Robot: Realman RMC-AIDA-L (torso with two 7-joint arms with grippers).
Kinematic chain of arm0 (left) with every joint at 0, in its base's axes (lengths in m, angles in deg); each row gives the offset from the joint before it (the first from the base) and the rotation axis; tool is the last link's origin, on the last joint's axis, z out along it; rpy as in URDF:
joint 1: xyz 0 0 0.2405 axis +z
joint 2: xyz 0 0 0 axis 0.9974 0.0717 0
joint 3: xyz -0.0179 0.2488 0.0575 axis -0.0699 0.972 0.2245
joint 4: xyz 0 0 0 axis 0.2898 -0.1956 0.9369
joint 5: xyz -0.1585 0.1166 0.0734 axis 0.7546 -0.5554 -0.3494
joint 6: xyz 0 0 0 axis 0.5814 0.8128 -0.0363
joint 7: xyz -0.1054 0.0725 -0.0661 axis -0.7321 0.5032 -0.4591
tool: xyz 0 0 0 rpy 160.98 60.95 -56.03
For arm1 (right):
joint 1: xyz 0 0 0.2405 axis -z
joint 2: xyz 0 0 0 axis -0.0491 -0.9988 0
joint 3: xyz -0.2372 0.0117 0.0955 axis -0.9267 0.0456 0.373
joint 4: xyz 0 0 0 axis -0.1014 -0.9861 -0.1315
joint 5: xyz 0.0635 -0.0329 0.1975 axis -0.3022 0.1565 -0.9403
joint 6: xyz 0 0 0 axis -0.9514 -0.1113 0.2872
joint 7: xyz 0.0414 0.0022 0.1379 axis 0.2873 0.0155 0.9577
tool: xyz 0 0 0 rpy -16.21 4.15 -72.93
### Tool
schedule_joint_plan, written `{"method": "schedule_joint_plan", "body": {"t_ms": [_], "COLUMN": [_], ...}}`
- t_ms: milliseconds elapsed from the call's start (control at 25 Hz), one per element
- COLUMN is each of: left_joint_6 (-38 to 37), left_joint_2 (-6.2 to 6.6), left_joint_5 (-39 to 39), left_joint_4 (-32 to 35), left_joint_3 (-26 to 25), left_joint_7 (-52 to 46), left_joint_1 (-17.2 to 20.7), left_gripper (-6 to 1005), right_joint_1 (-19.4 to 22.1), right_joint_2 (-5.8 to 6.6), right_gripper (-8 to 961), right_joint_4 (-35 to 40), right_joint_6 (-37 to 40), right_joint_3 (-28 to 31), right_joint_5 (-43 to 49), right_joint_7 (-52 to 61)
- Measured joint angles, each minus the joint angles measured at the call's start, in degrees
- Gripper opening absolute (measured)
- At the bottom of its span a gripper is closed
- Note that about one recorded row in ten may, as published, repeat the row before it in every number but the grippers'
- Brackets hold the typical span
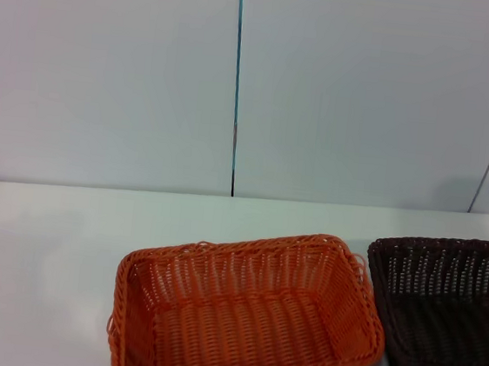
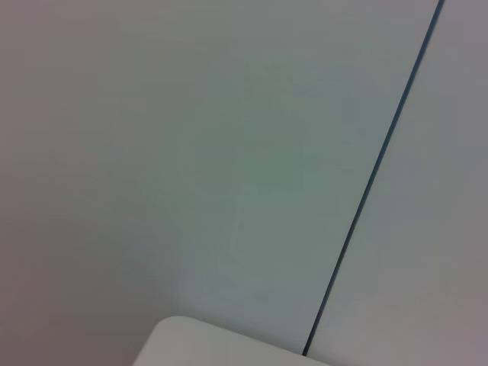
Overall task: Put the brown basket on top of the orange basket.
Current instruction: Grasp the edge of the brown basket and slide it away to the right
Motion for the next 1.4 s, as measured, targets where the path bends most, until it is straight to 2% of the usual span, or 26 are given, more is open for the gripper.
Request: {"method": "schedule_joint_plan", "body": {"t_ms": [320,720,1160,1400], "left_joint_6": [-0.02,-0.02,0.0,0.04], "left_joint_2": [-0.02,-0.08,-0.08,-0.08], "left_joint_5": [0.0,0.0,0.0,0.0], "left_joint_4": [0.06,0.41,0.45,0.44], "left_joint_3": [0.0,0.0,0.0,0.0], "left_joint_7": [0.03,-0.06,0.02,0.04], "left_joint_1": [0.26,0.33,0.33,0.69], "left_gripper": [497,498,498,498], "right_joint_1": [1.25,1.49,1.89,1.93], "right_joint_2": [-1.12,-2.54,-2.44,-2.41], "right_gripper": [753,749,744,635], "right_joint_4": [4.36,6.95,7.31,7.55], "right_joint_6": [-7.64,-11.89,-12.77,-12.83], "right_joint_3": [-0.02,0.03,0.03,-0.03], "right_joint_5": [0.57,0.59,0.84,2.27], "right_joint_7": [-0.02,-0.02,-0.01,-0.01]}}
